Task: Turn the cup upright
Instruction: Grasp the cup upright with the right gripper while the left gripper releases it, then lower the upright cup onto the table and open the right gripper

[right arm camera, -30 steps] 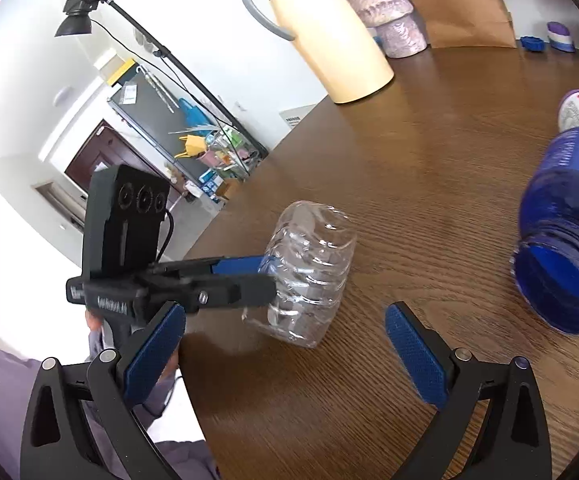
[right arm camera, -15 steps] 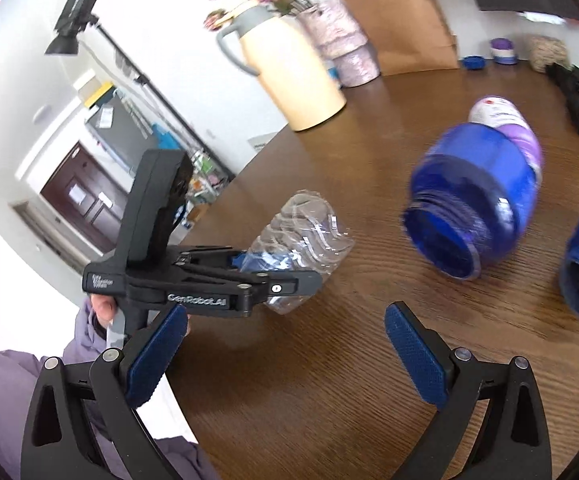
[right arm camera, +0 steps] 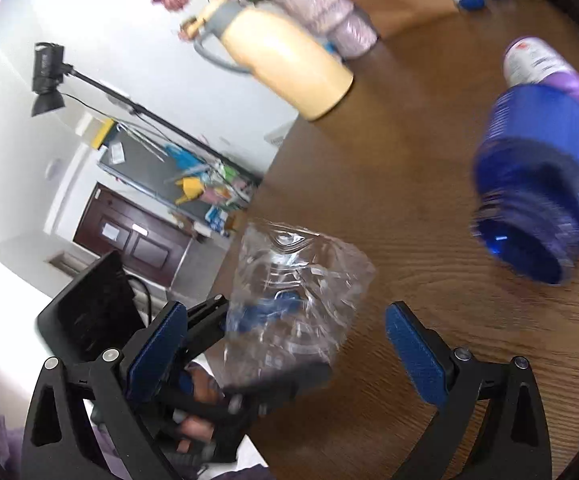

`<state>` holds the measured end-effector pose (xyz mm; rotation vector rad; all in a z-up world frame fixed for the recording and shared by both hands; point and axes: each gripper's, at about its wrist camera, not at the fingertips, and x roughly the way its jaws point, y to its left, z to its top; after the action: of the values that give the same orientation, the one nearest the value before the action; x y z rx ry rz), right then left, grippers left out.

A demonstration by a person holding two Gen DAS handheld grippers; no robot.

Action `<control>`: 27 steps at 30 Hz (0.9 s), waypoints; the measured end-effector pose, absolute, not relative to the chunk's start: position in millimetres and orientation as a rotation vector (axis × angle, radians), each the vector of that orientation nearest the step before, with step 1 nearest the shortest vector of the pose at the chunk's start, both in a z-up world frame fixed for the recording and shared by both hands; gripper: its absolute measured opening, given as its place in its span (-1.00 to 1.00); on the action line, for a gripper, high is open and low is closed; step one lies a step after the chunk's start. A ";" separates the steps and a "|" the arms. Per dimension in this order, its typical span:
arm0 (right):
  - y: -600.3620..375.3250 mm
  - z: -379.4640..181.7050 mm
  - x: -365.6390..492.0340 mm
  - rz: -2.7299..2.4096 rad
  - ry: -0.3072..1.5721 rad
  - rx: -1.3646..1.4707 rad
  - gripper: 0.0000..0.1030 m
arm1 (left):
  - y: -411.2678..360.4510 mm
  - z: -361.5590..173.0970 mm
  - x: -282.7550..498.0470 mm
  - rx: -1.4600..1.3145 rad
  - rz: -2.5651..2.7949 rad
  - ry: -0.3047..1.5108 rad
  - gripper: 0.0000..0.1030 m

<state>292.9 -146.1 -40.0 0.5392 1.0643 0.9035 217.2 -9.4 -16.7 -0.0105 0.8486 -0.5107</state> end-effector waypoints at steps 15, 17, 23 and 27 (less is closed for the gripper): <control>-93.1 -12.1 312.0 0.635 0.864 0.198 0.27 | 38.9 -23.1 228.5 -0.092 -0.376 0.896 0.48; -83.8 -7.5 314.5 0.558 0.783 0.100 0.27 | 48.7 -25.5 235.6 -0.101 -0.288 0.915 0.49; -58.5 -19.6 331.5 0.409 0.614 -0.038 0.27 | 75.4 -29.1 260.2 -0.139 -0.074 0.914 0.49; -49.4 -34.9 342.8 0.342 0.603 -0.059 0.27 | 86.4 -29.0 270.7 -0.180 -0.049 0.913 0.49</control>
<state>342.8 -49.4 -34.9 -0.0588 0.6030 0.3415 270.7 86.4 -29.0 -0.1800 0.9133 -0.0492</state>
